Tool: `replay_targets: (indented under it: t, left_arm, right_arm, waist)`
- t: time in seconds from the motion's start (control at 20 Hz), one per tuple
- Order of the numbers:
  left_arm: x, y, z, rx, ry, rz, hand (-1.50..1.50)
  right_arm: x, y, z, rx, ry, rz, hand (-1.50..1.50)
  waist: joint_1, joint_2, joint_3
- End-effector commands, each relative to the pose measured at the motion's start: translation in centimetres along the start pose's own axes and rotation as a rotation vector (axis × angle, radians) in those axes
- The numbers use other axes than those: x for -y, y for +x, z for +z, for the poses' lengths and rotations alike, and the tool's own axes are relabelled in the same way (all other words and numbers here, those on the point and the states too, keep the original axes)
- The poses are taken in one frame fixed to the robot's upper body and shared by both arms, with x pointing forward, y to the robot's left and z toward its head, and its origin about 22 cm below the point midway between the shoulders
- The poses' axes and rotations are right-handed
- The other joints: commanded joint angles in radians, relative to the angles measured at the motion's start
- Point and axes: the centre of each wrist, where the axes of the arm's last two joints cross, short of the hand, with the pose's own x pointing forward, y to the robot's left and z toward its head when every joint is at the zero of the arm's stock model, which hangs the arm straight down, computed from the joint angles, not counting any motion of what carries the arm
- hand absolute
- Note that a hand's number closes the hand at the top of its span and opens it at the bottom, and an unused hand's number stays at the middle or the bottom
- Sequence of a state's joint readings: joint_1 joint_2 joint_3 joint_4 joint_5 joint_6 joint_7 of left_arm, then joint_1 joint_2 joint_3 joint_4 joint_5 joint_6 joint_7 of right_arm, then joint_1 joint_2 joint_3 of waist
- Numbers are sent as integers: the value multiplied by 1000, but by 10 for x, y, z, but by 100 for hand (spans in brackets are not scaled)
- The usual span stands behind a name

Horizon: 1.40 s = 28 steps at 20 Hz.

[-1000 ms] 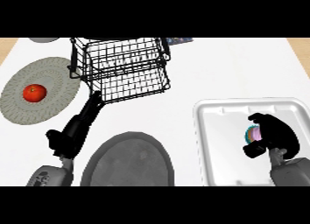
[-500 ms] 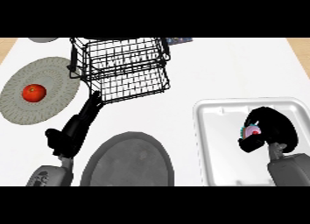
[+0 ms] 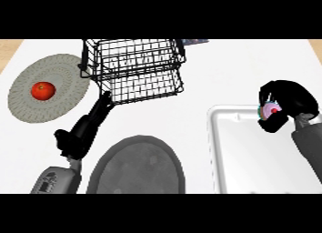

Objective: Pick the cupcake from the tray and place it in the tiered basket

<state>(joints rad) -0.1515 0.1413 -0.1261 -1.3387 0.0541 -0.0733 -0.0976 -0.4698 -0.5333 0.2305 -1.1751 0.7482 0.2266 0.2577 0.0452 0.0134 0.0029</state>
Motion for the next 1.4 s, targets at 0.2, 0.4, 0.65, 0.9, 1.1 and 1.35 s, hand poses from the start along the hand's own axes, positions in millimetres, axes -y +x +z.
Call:
replay_targets:
  t: [0.2, 0.4, 0.65, 0.9, 1.1, 1.35]
  left_arm:
    - [-4, -11, 10, -19, 26, 0, 0]
    - [-7, 8, 1, -3, 35, -4, 0]
    - [-22, -6, 17, -8, 49, 6, 0]
    - [-6, 1, 8, -11, 40, -4, 0]
    - [-4, 19, 4, -11, 27, 1, 0]
    - [4, 1, 9, -20, 26, 6, 0]
  right_arm:
    - [49, -12, -31, 242, -144, -267, 150]
    - [67, 21, -36, 394, -214, -472, 150]
    - [124, 74, -22, 522, -272, -484, 150]
    - [174, 137, -14, 517, -256, -507, 150]
    - [199, 169, -10, 521, -231, -552, 150]
    - [224, 226, 0, 522, -204, -551, 150]
  waist:
    - [-22, -7, -2]
    - [-25, -10, -1]
    - [-35, -15, -3]
    - [-33, -14, -4]
    - [-26, -13, -3]
    - [-24, -11, -4]
